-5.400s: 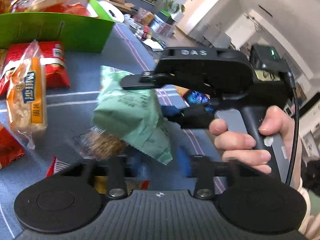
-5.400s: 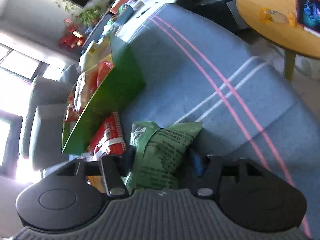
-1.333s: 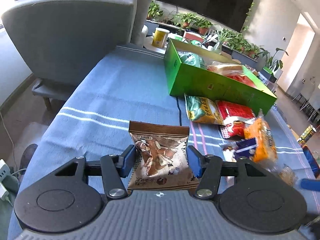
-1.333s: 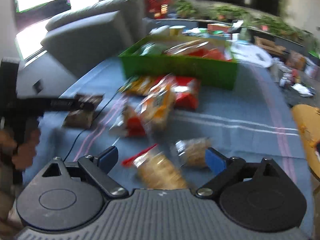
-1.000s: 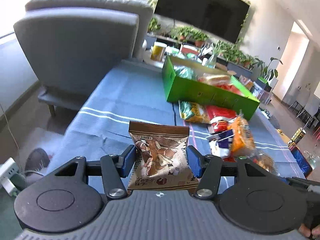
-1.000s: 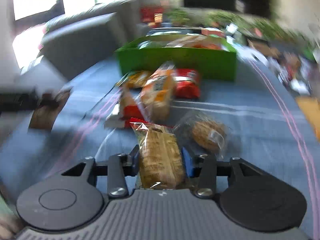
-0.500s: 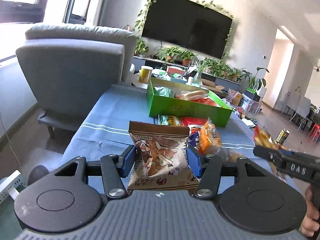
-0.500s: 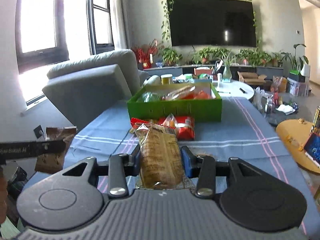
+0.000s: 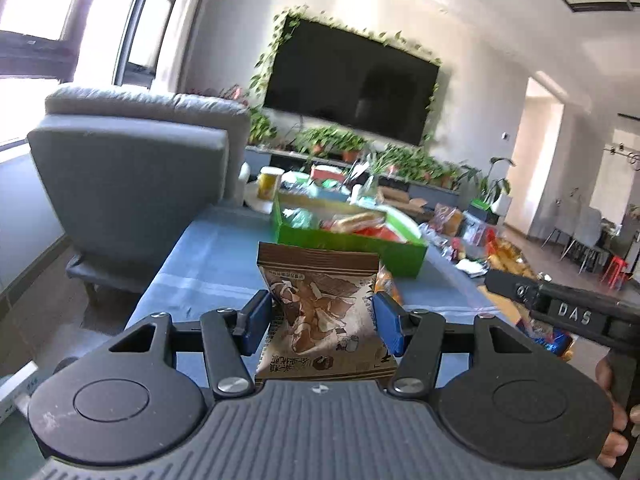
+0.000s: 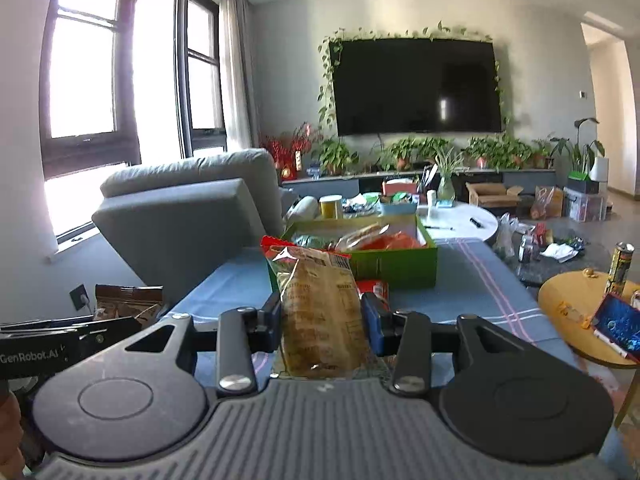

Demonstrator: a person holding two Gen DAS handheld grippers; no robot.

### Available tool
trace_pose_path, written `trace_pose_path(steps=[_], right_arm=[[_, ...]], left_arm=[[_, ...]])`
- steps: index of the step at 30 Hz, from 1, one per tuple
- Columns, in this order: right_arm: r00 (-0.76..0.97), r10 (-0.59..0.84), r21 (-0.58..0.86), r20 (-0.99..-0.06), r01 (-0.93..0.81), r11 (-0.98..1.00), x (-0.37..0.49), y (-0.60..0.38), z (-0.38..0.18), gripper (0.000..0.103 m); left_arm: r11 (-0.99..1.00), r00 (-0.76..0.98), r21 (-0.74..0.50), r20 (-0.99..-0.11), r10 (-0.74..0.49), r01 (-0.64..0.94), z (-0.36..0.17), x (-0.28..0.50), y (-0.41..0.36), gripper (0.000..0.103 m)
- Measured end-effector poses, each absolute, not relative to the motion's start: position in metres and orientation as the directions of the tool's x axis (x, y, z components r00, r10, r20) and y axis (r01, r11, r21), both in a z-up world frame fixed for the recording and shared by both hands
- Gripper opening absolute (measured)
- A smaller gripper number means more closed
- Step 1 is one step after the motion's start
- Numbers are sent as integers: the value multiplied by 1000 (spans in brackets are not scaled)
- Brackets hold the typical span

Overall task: Organize snacks
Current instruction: 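Lower the brown packet into the box with the left gripper while the right gripper drops the loaf package in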

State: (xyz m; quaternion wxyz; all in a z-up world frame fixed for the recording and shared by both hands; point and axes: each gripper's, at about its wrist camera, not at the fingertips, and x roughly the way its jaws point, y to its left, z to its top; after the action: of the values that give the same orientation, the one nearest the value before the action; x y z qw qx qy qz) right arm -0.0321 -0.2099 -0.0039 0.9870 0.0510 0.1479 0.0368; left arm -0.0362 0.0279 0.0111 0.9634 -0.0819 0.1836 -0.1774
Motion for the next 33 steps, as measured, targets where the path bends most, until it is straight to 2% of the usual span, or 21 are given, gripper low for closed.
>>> trace_pose_path(steps=[8, 14, 20, 33], right_arm=[[968, 61, 87, -245, -40, 995, -14, -212, 11, 65], [975, 48, 43, -215, -39, 998, 41, -226, 33, 65], [959, 85, 133, -272, -50, 990, 106, -257, 37, 65], [922, 78, 87, -379, -48, 995, 198, -262, 18, 65]], left_arm=[[909, 878, -204, -251, -408, 364, 35, -4, 9, 53], [908, 870, -186, -267, -415, 376, 52, 63, -12, 53], [903, 846, -203, -321, -426, 378, 56, 125, -28, 53], [898, 795, -201, -416, -441, 392, 40, 231, -72, 53]])
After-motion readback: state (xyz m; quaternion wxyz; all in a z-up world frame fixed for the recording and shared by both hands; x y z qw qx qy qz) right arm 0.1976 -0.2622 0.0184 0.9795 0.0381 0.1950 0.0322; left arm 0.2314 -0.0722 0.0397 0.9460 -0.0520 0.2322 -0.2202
